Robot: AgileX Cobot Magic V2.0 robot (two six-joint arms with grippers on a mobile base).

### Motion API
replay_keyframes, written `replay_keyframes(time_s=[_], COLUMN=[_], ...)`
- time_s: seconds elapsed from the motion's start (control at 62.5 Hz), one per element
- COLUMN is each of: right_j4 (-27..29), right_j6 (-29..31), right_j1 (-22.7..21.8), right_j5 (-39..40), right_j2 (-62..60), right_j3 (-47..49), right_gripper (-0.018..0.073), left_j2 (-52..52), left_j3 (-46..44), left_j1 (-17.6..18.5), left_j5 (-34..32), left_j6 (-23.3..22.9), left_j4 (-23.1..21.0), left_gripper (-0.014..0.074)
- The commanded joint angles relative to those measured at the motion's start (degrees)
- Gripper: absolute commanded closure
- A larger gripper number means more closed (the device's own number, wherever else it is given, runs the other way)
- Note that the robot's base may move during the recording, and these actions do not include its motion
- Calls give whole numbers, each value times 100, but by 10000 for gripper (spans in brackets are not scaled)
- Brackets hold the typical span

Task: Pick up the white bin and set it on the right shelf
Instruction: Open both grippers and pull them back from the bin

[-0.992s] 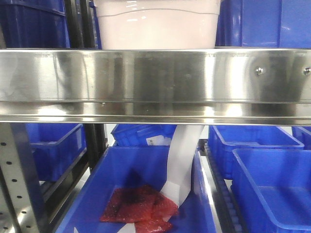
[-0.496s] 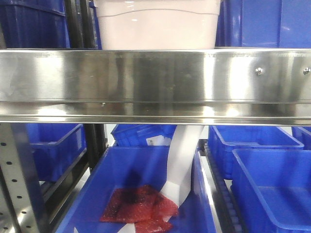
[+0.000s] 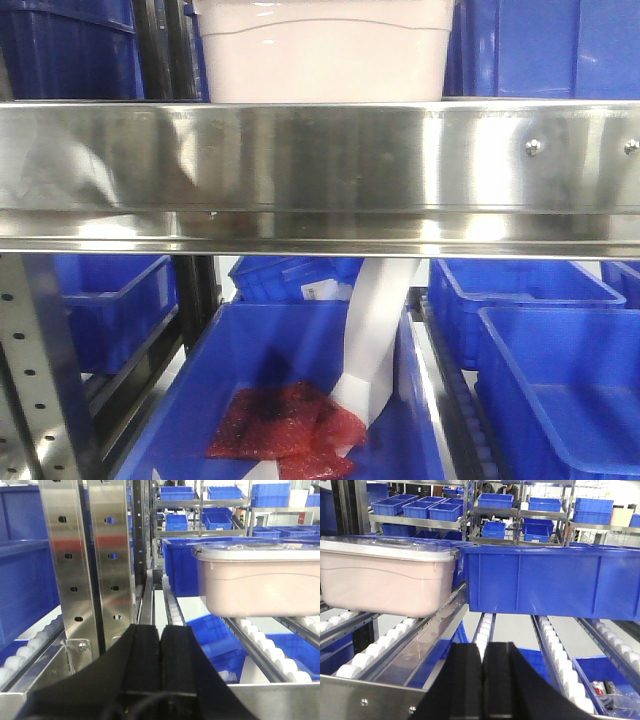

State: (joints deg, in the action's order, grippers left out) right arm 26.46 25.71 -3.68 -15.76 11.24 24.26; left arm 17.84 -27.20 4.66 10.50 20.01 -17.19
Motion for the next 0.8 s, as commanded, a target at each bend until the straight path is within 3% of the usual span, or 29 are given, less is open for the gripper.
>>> replay_keyframes(time_s=[0.0, 0.64, 0.688, 0.784], right_j4=[96, 96, 96, 96], right_j6=[-5, -5, -5, -5], right_j1=[-18, -18, -18, -18], right_j5=[530, 530, 530, 530], right_j2=[52, 52, 52, 52], right_j3=[148, 148, 148, 148], right_gripper=[491, 491, 491, 491], left_j2=[35, 35, 6, -202], left_j3=[-146, -73, -16, 327], left_j1=[44, 44, 18, -53], left_j5=[-573, -587, -601, -691], left_j6=[-18, -35, -224, -1187], left_j4=[-54, -42, 181, 983], left_gripper=[722, 722, 722, 722])
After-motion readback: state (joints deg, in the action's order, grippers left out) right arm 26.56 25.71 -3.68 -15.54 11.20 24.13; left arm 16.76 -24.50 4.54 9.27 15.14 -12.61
